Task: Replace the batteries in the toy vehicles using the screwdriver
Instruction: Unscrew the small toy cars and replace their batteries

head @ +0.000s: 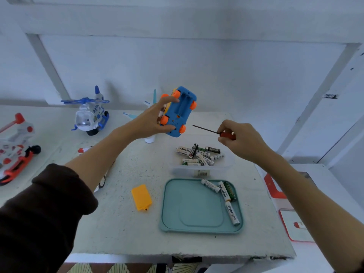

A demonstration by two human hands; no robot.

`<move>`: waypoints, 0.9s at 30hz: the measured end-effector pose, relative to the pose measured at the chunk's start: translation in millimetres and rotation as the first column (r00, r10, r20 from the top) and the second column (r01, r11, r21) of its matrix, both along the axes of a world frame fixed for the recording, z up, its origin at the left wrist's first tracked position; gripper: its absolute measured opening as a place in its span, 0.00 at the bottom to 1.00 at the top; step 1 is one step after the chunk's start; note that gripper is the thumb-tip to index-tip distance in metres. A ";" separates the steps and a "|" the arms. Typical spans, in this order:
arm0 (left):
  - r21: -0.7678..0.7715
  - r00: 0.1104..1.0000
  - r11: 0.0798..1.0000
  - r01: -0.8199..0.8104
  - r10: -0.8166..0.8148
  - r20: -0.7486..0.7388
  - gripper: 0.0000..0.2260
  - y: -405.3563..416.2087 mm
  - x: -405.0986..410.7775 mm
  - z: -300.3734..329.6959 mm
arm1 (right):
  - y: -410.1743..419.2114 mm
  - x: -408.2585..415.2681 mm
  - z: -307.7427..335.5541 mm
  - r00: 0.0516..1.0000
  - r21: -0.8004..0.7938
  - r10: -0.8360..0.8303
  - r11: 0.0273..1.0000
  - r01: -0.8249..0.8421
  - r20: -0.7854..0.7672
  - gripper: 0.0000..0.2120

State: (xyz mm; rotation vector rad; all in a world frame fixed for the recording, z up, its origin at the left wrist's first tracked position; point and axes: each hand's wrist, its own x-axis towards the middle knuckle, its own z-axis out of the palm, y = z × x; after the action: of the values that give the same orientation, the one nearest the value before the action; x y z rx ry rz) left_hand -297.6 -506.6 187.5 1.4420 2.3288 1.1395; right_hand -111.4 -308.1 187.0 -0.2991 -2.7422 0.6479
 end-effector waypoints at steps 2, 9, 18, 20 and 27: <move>0.067 0.996 0.996 -0.055 0.050 0.074 0.28 -12.5 4.4 -1.9 | -9.7 -5.3 -0.6 0.996 -0.018 0.092 0.996 -0.092 0.005 0.06; 0.200 0.956 0.948 -0.246 0.204 0.209 0.28 -66.4 18.7 -11.5 | -69.7 -31.2 -3.7 0.907 0.021 0.415 0.909 -0.417 0.074 0.13; 0.301 0.882 0.855 -0.422 0.311 0.354 0.26 -135.3 53.0 -17.8 | -144.8 -72.8 -29.1 0.752 0.058 0.615 0.764 -0.643 0.237 0.08; 0.305 0.870 0.840 -0.449 0.333 0.363 0.26 -143.7 59.7 -19.2 | -153.3 -80.5 -41.0 0.754 0.054 0.606 0.769 -0.637 0.253 0.09; 0.295 0.835 0.816 -0.497 0.358 0.418 0.28 -155.1 73.8 -29.3 | -159.2 -92.2 -64.1 0.774 0.140 0.534 0.785 -0.603 0.340 0.10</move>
State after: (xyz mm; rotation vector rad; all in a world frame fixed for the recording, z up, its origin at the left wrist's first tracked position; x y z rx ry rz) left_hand -223.8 -661.7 158.2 0.6947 2.3108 1.9041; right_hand -203.6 -467.3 123.0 0.5843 -3.1602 0.4119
